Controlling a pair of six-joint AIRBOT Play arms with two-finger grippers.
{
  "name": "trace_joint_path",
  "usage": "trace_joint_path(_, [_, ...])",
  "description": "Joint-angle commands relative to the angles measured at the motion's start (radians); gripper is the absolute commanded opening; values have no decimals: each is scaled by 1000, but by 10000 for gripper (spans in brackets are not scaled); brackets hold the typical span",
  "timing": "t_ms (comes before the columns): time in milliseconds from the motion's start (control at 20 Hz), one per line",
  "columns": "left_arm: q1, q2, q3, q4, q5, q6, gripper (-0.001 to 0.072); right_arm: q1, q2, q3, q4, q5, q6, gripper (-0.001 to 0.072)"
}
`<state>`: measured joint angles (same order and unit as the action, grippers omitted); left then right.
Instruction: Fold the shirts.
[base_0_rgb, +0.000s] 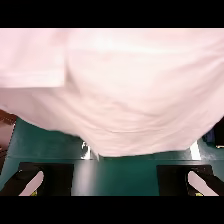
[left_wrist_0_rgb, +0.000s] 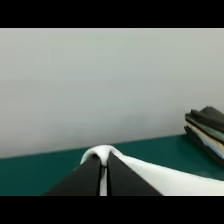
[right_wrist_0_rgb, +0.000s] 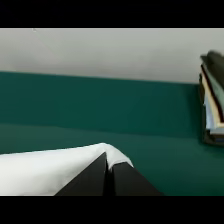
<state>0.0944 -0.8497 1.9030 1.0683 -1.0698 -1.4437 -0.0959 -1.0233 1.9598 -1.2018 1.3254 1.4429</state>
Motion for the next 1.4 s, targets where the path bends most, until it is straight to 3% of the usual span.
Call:
trace_joint_path(0, [0,-113,-150,-3,-118,-7,26,0,-145,-76,-3,115,24,17])
trace_joint_path(200, [0,-326,-315,-8,-145,-6,27,1,-316,-248,-3,97,25,17])
trace_joint_path(300, [-3,-460,-366,-31,-112,2,27,1,-406,-321,4,22,25,16])
trace_joint_path(550, [-2,-715,-375,-68,121,14,27,1,-606,-298,80,-200,23,17])
trace_joint_path(700, [-2,-748,-375,-66,107,17,27,10,-674,-216,94,-175,21,17])
trace_joint_path(950, [-2,-748,-418,56,-111,53,27,51,-660,-269,-51,-53,-5,16])
trace_joint_path(1200, [-2,-748,-605,51,-51,47,28,76,-589,-502,-61,-134,-3,18])
trace_joint_path(1250, [-2,-748,-630,51,-38,33,65,75,-583,-528,-38,-140,-1,22])
trace_joint_path(1300, [-2,-748,-643,51,-34,28,364,68,-579,-544,-2,-135,0,133])
trace_joint_path(1350, [-2,-748,-645,51,-39,21,583,56,-577,-547,38,-124,0,306])
